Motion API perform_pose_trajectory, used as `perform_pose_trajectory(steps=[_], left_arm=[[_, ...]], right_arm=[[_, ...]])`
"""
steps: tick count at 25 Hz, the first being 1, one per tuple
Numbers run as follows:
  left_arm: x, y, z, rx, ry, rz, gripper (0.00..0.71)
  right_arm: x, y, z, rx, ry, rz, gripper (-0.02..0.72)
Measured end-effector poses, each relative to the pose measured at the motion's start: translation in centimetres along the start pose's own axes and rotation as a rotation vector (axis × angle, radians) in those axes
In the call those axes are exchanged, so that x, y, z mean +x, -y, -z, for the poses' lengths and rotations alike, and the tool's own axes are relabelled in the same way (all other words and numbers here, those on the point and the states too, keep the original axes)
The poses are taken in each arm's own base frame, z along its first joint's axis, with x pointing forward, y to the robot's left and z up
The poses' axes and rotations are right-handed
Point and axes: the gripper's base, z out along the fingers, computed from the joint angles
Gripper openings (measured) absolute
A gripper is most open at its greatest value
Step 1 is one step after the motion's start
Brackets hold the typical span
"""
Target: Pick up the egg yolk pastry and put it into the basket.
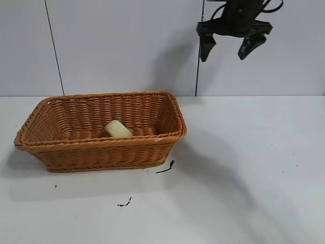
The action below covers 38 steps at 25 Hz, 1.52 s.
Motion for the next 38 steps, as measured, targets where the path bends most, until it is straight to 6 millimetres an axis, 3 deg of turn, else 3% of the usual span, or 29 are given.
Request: perform_pose_trajectory(steps=[3,8,14,16,22,26,33,34,38], left_arm=[[0.0,0.0,0.0,0.000,0.000,0.000,0.696],[0.0,0.0,0.0,0.000,0.000,0.000,0.696],[0.0,0.0,0.0,0.000,0.000,0.000,0.696],[0.0,0.0,0.0,0.000,0.000,0.000,0.696],[0.0,0.0,0.0,0.000,0.000,0.000,0.696],[0.0,0.0,0.0,0.000,0.000,0.000,0.696],[0.0,0.0,0.0,0.000,0.000,0.000,0.696],[0.0,0.0,0.0,0.000,0.000,0.000,0.696],[0.0,0.0,0.0,0.000,0.000,0.000,0.696]], right_arm=[[0.3,0.7,0.6,0.008,-0.024,-0.008,0.694],[1.4,1.3,4.1,0.033,-0.070,-0.007,0.694],[4.6,0.9,11.1,0.032,-0.117,-0.008,0.694],[6.3,0.7,14.5,0.032,-0.109,-0.007,0.694],[14.0,0.2,23.0,0.036,-0.099,0.003,0.694],[20.4,0.0,26.9,0.044,-0.079,0.024,0.694],[31.5,-0.3,29.6,0.047,0.047,0.028,0.694],[34.2,-0.3,29.6,0.050,0.118,0.043,0.694],[39.1,-0.4,29.3,0.056,0.246,0.054,0.694]])
